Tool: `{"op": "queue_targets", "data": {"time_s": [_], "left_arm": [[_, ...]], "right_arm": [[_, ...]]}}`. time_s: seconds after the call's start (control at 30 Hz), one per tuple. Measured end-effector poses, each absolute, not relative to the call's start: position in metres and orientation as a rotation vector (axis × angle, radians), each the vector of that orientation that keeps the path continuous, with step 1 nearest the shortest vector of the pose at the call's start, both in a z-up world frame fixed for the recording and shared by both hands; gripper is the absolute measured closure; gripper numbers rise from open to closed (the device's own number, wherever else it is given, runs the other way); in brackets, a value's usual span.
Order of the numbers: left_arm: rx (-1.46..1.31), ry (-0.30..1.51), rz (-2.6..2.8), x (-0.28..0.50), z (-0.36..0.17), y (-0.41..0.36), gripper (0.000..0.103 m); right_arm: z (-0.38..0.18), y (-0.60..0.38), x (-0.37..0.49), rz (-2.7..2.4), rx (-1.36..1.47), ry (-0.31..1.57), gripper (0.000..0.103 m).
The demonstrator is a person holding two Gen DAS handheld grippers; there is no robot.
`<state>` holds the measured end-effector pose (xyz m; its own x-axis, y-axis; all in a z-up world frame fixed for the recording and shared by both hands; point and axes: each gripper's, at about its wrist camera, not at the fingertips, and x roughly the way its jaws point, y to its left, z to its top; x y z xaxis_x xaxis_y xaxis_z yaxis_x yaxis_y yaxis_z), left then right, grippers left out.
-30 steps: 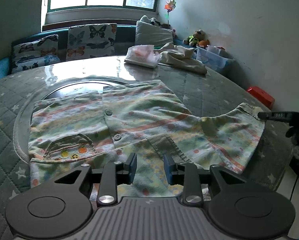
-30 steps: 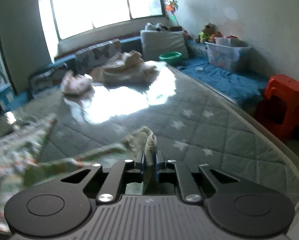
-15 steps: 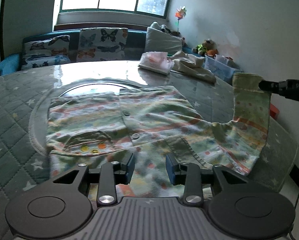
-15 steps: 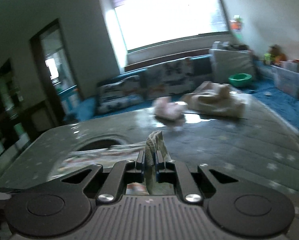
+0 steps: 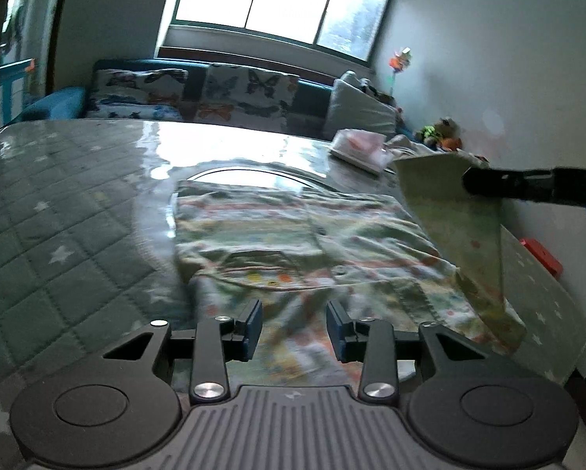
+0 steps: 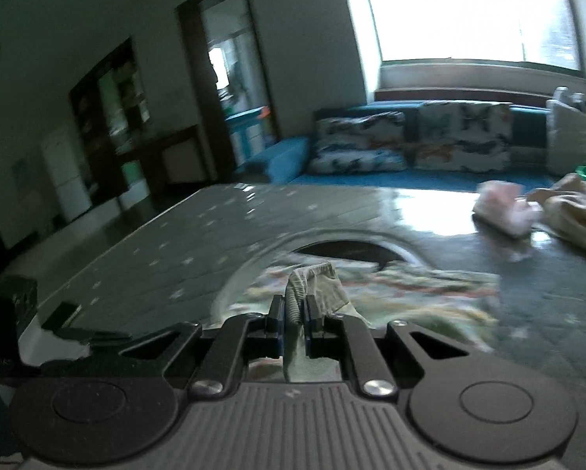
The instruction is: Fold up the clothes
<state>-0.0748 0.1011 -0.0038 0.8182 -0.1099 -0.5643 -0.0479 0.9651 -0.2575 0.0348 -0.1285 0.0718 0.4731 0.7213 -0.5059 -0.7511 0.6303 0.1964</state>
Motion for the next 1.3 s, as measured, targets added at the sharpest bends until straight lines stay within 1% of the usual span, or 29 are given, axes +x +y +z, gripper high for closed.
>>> {"op": "queue_targets", "data": {"time_s": [0.23,0.3,0.37,0.4,0.43,0.5,0.77,0.93,1.13,1.3], "left_arm": [[-0.31,0.603,0.011,-0.086,-0.006,0.124,0.062],[-0.314,0.6,0.016,-0.087,-0.006,0.127,0.06],[-0.316,0.597,0.02,-0.087,-0.005,0.128,0.06],[-0.317,0.596,0.019,-0.087,-0.005,0.128,0.06],[-0.319,0.595,0.019,-0.086,-0.004,0.128,0.06],[-0.321,0.593,0.017,-0.085,-0.003,0.128,0.06],[-0.305,0.582,-0.045,-0.075,0.004,0.11,0.062],[-0.285,0.605,-0.122,-0.062,0.003,0.087,0.062],[-0.252,0.653,-0.155,-0.041,-0.009,0.066,0.063],[-0.24,0.694,-0.134,-0.032,-0.018,0.066,0.063]], "right_arm": [[0.051,-0.081,0.012,1.006,-0.145,0.654,0.095],[0.043,-0.072,0.008,1.025,-0.166,0.677,0.095],[0.035,-0.066,0.002,1.039,-0.185,0.697,0.094],[0.032,-0.064,0.001,1.047,-0.19,0.705,0.092],[0.03,-0.064,0.0,1.057,-0.188,0.714,0.085],[0.027,-0.064,-0.001,1.081,-0.184,0.731,0.084],[0.029,-0.099,0.004,1.031,-0.226,0.738,0.084],[0.01,-0.147,0.018,0.892,-0.218,0.806,0.084],[-0.011,-0.187,0.028,0.776,-0.209,0.85,0.084],[-0.006,-0.203,0.036,0.729,-0.19,0.837,0.084]]}}
